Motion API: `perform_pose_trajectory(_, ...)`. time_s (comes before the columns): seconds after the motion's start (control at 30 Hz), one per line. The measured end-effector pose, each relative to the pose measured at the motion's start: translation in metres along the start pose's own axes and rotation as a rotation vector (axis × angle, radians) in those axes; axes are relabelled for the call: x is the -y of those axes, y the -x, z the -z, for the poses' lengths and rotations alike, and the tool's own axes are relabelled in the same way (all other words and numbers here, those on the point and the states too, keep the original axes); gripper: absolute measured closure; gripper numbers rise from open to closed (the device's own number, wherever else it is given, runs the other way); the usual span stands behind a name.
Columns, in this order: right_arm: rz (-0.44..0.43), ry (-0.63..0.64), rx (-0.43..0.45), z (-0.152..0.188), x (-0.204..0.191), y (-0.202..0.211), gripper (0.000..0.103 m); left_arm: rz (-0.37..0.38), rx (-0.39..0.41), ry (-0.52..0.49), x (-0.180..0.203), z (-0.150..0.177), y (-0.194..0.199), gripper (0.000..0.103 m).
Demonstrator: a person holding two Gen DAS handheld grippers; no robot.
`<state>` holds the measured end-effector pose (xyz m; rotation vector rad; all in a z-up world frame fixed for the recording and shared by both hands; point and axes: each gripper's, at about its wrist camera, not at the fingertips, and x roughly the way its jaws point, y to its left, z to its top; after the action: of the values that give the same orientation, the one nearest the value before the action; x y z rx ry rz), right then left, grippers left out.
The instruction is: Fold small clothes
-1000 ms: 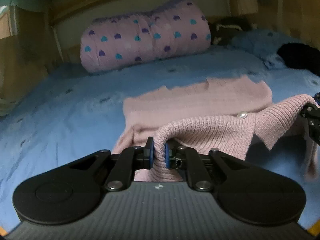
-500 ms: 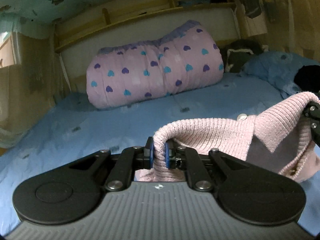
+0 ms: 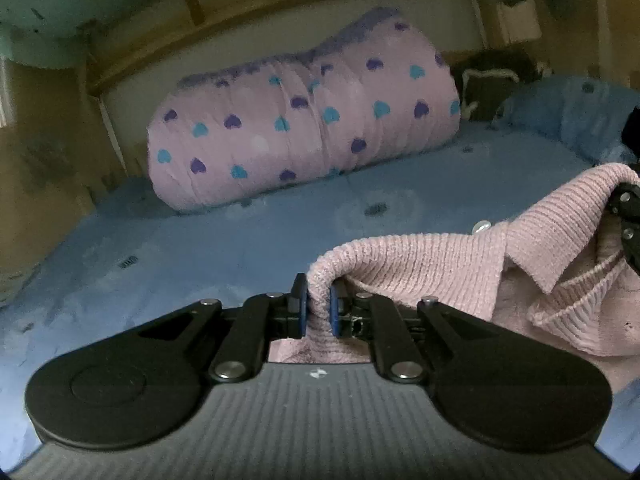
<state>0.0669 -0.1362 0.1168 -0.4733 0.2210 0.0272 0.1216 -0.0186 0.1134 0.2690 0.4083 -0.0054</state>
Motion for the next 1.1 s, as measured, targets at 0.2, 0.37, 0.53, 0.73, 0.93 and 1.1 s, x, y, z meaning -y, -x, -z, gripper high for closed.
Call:
perform_pose_trajectory(0.2,-0.034,0.008,-0.088,0.023,-0.014,-0.055,0.092,0.016,-0.098,-0.008,0.011,0.020,-0.067,0.090)
perform_pose_trajectory(0.37,-0.060,0.011,-0.169,0.043,-0.025,-0.091,0.092,0.033,-0.177,0.004,0.018,0.041,-0.105,0.090)
perform_pose_trajectory(0.53,-0.085,0.014,-0.229,0.058,-0.034,-0.114,0.092,0.032,-0.182,0.000,0.022,0.051,-0.118,0.089)
perform_pose_trajectory(0.73,-0.109,-0.033,-0.269,0.062,-0.033,-0.122,0.090,0.065,-0.200,0.016,0.014,0.042,-0.108,0.087)
perform_pose_trajectory(0.93,-0.158,-0.144,-0.274,0.052,-0.011,-0.113,0.070,0.099,-0.179,0.040,-0.001,0.025,-0.075,0.066)
perform_pose_trajectory(1.1,-0.167,-0.177,-0.247,0.042,0.009,-0.088,0.070,0.128,-0.170,0.013,-0.010,0.015,-0.043,0.064)
